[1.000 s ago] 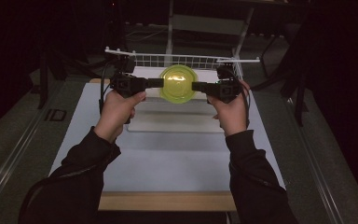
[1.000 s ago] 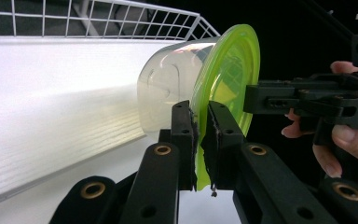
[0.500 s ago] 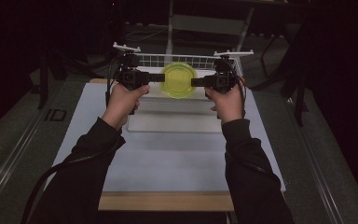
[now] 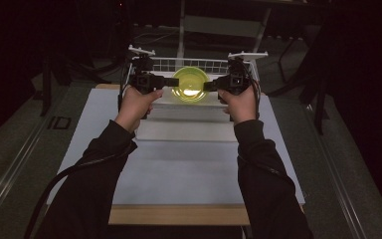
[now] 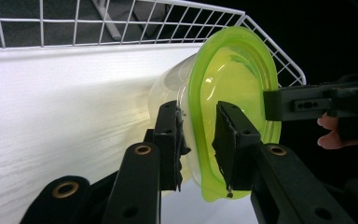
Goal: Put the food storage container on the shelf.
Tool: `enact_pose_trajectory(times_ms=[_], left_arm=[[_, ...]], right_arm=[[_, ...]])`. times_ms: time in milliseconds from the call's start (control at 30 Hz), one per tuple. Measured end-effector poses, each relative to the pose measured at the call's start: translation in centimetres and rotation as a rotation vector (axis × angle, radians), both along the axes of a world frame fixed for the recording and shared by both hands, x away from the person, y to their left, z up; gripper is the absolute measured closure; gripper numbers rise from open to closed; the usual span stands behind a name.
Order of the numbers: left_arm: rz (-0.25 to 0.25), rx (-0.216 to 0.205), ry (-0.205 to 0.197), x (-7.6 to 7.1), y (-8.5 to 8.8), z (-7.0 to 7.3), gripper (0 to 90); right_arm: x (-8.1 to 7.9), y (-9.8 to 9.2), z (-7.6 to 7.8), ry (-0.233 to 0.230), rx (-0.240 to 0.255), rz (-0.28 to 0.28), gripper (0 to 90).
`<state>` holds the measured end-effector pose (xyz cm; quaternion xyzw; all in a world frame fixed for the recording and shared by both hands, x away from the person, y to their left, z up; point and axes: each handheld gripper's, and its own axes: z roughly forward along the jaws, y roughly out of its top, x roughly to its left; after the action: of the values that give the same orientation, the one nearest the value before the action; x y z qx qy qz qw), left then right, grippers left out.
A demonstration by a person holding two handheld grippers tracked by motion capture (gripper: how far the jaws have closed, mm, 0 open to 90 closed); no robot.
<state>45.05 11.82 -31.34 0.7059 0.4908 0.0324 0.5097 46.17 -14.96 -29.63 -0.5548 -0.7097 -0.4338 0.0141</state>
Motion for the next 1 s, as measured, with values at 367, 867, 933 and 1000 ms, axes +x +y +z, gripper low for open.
enact_pose_trajectory(times_ms=[367,867,933,1000], left_arm=[[0.032,0.026,0.007,1.4,-1.0,-0.3,68.9],[0.069,0.012,-0.029,1.4,-1.1,-0.5,48.8],[0.075,0.023,-0.038,1.3,-0.9,-0.4,46.6],[0.082,0.019,-0.041,1.2,-0.6,-0.4,46.2]], right_arm=[[1.1,-0.2,-0.1,0.010,0.009,-0.051,70.2],[1.8,0.4,-0.6,-0.097,-0.052,-0.062,41.4],[1.7,0.3,-0.3,-0.114,-0.054,-0.067,38.7],[1.5,0.2,0.0,-0.126,-0.055,-0.061,38.0]])
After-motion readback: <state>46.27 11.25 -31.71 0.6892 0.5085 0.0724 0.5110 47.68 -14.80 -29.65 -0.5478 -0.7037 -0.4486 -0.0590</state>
